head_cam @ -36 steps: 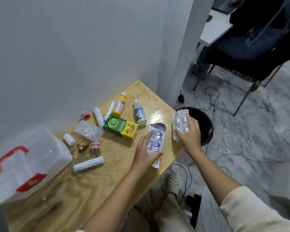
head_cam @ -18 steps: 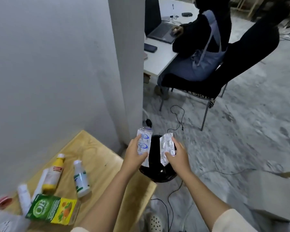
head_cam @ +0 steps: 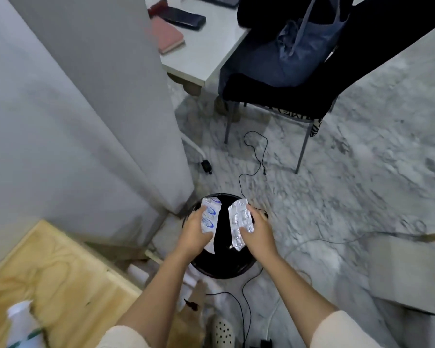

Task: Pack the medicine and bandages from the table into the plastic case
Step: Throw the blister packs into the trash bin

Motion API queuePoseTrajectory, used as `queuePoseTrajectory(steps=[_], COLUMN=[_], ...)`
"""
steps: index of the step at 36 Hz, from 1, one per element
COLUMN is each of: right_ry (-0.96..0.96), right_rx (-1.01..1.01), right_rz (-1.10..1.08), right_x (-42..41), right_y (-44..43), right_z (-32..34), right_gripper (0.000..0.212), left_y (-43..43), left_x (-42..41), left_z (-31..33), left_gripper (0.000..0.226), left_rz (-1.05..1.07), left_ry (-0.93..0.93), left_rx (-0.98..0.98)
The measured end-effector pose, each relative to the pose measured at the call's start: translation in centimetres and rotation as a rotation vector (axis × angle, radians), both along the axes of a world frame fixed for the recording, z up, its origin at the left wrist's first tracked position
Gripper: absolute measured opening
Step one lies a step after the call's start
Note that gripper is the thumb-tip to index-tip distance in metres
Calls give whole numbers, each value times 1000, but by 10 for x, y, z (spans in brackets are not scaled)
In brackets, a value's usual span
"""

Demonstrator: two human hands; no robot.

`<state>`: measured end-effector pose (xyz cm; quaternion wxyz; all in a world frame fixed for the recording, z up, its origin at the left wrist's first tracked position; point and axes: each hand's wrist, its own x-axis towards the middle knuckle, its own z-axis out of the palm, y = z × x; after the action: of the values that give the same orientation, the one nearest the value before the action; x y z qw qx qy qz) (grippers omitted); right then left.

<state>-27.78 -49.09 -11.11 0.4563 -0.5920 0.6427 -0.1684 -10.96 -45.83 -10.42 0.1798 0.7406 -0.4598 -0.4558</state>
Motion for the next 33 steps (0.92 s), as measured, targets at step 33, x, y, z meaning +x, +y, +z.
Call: queuePoseTrajectory(steps=[33], right_ry=[46], right_rx=[-87], right_rz=[83], right_x=[51], right_y=[79], right_z=[140], right_gripper=[49], left_y=[102], left_x=[52], left_z=[151], left_gripper=[63], left_rz=[42], left_ry=[-150], left_rx=[-183])
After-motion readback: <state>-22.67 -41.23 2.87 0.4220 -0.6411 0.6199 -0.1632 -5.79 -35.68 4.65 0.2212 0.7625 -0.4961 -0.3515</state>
